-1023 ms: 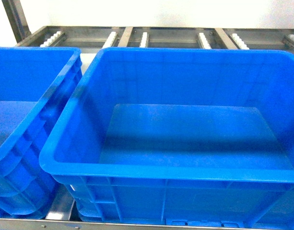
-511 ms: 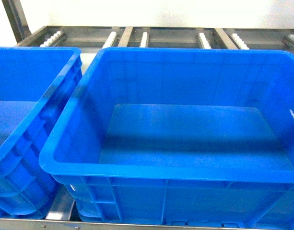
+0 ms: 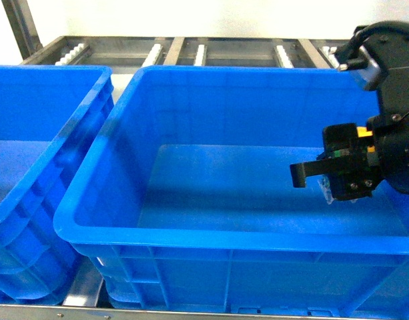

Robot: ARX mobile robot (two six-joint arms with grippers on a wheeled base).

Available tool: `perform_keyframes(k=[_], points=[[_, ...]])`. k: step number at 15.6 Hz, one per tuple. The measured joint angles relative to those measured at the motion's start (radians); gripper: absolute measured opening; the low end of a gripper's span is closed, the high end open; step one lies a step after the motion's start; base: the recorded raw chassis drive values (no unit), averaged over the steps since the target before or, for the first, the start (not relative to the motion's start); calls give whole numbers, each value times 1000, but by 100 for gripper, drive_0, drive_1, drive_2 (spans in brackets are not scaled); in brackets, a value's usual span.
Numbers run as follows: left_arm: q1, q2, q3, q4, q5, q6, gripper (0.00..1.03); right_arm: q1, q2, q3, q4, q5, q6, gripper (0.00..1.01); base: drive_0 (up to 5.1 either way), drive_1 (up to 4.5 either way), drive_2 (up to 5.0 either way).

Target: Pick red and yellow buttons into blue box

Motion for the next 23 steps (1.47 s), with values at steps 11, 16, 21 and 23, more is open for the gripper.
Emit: perform_keyframes(k=[11, 16, 21, 23], points=[[0, 0, 0, 0, 0, 0, 26, -25, 91, 63, -21, -38, -3, 79, 0, 0, 0], [0, 0, 0, 0, 0, 0, 26, -94, -131, -32, 52, 5, 6, 98, 0, 0, 0], [0, 0, 0, 0, 0, 0, 26, -240, -385, -94, 0, -55, -26, 98, 0, 0, 0], [2, 0, 0, 0, 0, 0, 26, -359, -526, -163, 9, -85, -33, 98, 0, 0, 0]])
